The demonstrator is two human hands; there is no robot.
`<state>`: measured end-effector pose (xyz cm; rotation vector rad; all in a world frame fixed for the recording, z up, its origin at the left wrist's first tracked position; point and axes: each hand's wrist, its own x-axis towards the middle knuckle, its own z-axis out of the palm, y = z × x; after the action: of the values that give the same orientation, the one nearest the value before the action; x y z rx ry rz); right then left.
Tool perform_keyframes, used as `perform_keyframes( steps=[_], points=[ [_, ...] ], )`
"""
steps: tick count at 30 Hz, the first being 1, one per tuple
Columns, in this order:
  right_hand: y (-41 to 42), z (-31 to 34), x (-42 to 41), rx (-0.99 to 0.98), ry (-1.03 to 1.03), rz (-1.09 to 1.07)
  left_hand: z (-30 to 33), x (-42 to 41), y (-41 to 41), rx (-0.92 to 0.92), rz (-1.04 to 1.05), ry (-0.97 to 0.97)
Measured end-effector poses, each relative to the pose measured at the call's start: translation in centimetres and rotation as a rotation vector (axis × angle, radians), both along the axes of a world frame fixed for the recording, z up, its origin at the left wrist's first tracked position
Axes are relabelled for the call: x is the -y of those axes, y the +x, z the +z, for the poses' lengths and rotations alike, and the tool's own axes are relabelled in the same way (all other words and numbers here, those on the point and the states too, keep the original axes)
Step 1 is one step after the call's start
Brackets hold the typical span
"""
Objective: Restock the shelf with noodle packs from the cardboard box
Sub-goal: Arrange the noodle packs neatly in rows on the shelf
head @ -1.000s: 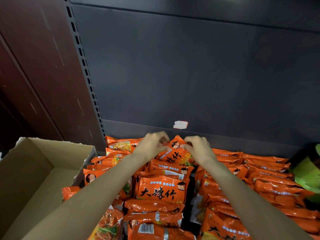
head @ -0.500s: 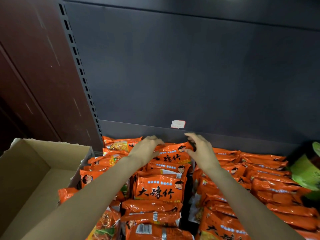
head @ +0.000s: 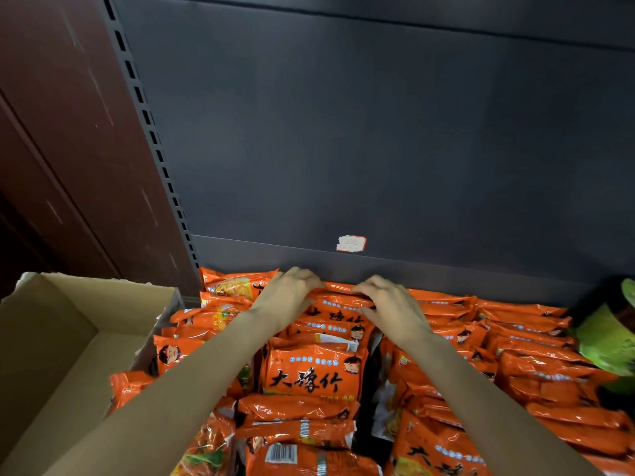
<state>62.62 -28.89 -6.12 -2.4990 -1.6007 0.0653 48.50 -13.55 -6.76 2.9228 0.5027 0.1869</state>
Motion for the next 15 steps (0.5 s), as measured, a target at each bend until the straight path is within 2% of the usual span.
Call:
perform_keyframes(
  steps=[3,6,9,12,15],
  points=[
    [-0.1,-0.2,0.0,0.015,-0.038,0.024,0.3,0.0,-1.0,0.068,-0.038,-0.017],
    [-0.9,-0.2,0.2,0.046,0.071,0.04,0.7,0.0,-2.0,0.102,-0.029,-0.069],
    [-2.2,-0.3,0.7,0.039,0.148,0.076,0.5,-0.3,-3.2,-0.044,-0.036,-0.083],
    [-2.7,-1.0,0.9,0.028,0.002,0.021,-0.2,-0.3,-4.3,-0.18,-0.023,-0.06],
    [-2.5,-1.6,0.9,0.01,-0.057,-0.039,-0.5,-0.6,-4.5,-0.214,-0.026,-0.055]
  ],
)
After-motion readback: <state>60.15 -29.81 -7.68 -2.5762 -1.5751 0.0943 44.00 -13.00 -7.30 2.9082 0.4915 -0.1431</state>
